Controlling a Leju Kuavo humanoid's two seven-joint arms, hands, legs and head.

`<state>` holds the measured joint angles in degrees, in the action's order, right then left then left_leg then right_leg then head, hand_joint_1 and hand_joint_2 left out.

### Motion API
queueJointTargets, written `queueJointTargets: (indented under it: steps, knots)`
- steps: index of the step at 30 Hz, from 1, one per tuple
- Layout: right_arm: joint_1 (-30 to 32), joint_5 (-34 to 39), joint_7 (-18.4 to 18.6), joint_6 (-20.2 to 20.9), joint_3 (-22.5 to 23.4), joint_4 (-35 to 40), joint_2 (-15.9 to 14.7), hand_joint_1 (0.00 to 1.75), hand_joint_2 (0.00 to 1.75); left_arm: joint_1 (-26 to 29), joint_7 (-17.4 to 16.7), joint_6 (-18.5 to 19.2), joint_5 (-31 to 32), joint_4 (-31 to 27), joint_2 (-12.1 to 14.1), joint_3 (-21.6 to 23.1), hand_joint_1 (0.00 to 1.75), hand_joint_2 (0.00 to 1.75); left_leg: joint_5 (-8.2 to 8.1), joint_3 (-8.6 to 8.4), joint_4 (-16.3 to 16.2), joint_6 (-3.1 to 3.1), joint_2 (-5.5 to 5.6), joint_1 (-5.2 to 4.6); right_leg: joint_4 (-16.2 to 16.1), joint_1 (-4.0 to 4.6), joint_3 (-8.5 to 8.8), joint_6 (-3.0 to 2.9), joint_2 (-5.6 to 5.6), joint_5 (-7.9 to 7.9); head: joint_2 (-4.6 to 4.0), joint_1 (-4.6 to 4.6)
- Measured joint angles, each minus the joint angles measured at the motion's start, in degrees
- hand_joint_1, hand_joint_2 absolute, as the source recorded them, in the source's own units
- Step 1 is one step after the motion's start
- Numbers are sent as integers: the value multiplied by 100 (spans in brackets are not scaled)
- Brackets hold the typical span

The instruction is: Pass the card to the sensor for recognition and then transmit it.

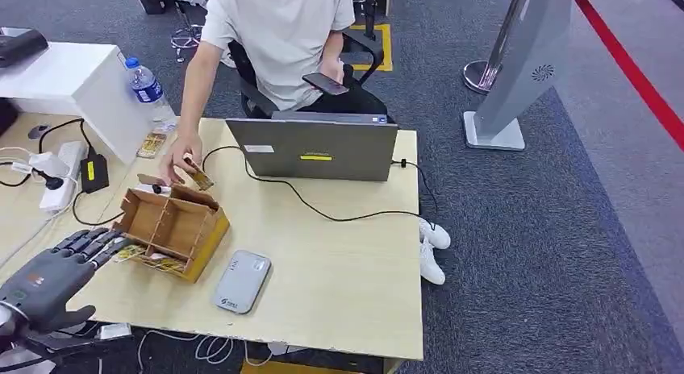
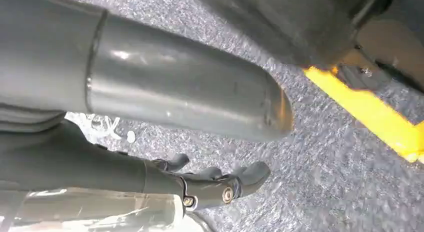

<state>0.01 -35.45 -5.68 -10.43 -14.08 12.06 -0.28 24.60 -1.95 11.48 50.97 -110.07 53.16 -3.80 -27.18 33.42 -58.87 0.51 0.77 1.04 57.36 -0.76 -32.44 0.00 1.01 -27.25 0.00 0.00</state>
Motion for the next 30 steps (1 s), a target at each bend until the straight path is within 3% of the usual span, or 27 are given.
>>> queueJointTargets:
  steps: [4,6,9,14,30]
  knots:
    - [-26,-7,2,-2,15,-55,33,0,0,-71,9,-53,53,92,48,77,0,175,0,3,0,0,2,2,0,0,-4,-1,-2,-1,0,-4]
    - [-43,-20,2,-4,17,-76,37,0,0,-233,56,-253,318,207,-21,146,0,175,0,4,0,0,7,2,0,0,-3,-2,-9,-3,0,-6]
    - [-63,-39,4,-17,26,-98,50,0,0,-629,50,-642,858,491,-382,391,0,175,0,3,1,0,10,1,0,0,0,-2,-13,-2,0,-4]
    - [-68,-74,4,-20,54,-118,72,0,0,-1002,-30,-955,1197,826,-846,721,0,175,0,3,0,0,9,-1,0,-1,-1,-1,-12,-1,0,-4]
    - [-92,-197,20,-17,81,-129,87,0,0,-1585,-44,-1161,1600,1475,-1712,1342,0,175,0,4,-1,0,7,-1,0,-1,-7,-1,-9,0,0,-7]
